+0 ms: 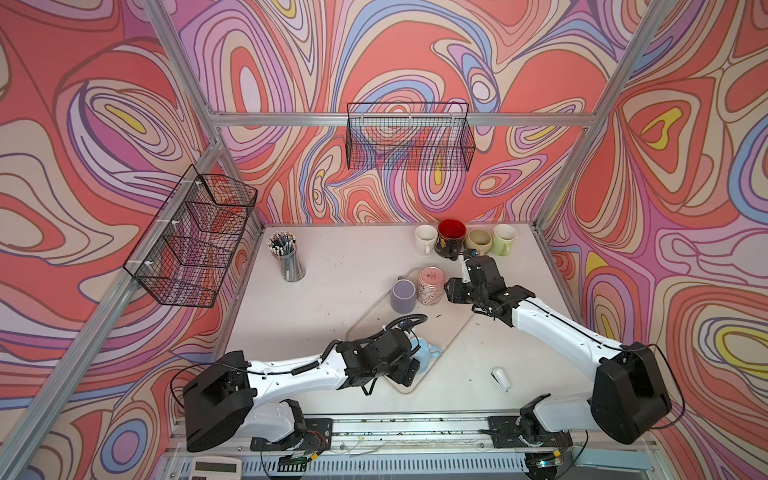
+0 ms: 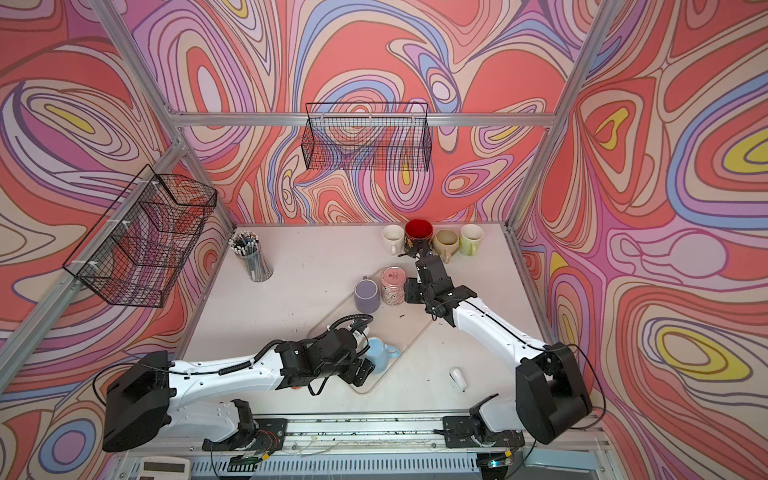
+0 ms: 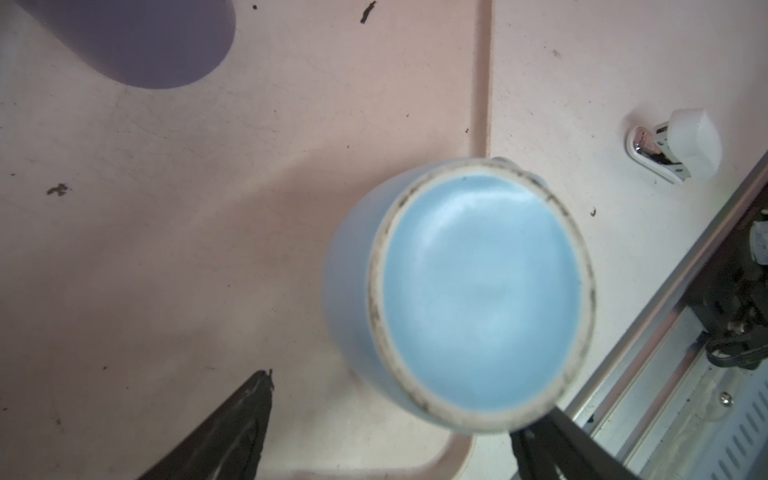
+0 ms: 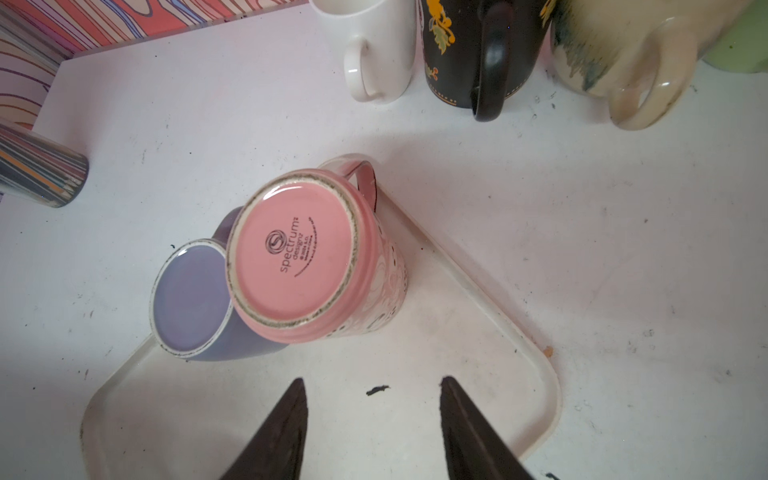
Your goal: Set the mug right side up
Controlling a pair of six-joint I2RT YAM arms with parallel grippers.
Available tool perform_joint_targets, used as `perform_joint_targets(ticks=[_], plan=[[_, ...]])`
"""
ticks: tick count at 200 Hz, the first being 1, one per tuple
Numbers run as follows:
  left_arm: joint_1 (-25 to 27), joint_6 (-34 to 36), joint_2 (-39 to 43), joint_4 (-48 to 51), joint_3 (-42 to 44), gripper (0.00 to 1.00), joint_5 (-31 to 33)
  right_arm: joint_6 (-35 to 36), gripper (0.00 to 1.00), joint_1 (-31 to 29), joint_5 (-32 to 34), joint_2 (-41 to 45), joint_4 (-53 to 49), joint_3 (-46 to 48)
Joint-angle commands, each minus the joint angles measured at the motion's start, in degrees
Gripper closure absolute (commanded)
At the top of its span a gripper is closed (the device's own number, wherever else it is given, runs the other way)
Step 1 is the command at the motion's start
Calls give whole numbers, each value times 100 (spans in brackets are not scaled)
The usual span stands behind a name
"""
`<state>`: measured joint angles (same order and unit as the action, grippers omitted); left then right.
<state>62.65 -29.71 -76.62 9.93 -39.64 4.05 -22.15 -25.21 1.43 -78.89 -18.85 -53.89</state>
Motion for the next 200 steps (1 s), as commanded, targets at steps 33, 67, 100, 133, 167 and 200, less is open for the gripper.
perform_joint_targets(ticks=[33, 67, 100, 133, 167, 200], plan=[[4, -286, -371, -287, 18, 9, 573, 44, 48, -215, -406, 336, 138, 290], [-109, -441, -617, -287, -70, 9, 687, 111, 48, -431, -569, 449, 161, 486], [-394, -686, -535, -481, 135, 9, 636, 114, 49, -575, -1021, 362, 280, 671], [-631, -685, -502, -607, 197, 9, 447, 73, 50, -837, -1137, 87, 349, 750], [-832, -685, -599, -657, 165, 10, 344, -13, 52, -1031, -1048, -88, 416, 895], [-939, -706, -694, -805, 167, 10, 298, -34, 55, -1168, -940, -68, 301, 1084]])
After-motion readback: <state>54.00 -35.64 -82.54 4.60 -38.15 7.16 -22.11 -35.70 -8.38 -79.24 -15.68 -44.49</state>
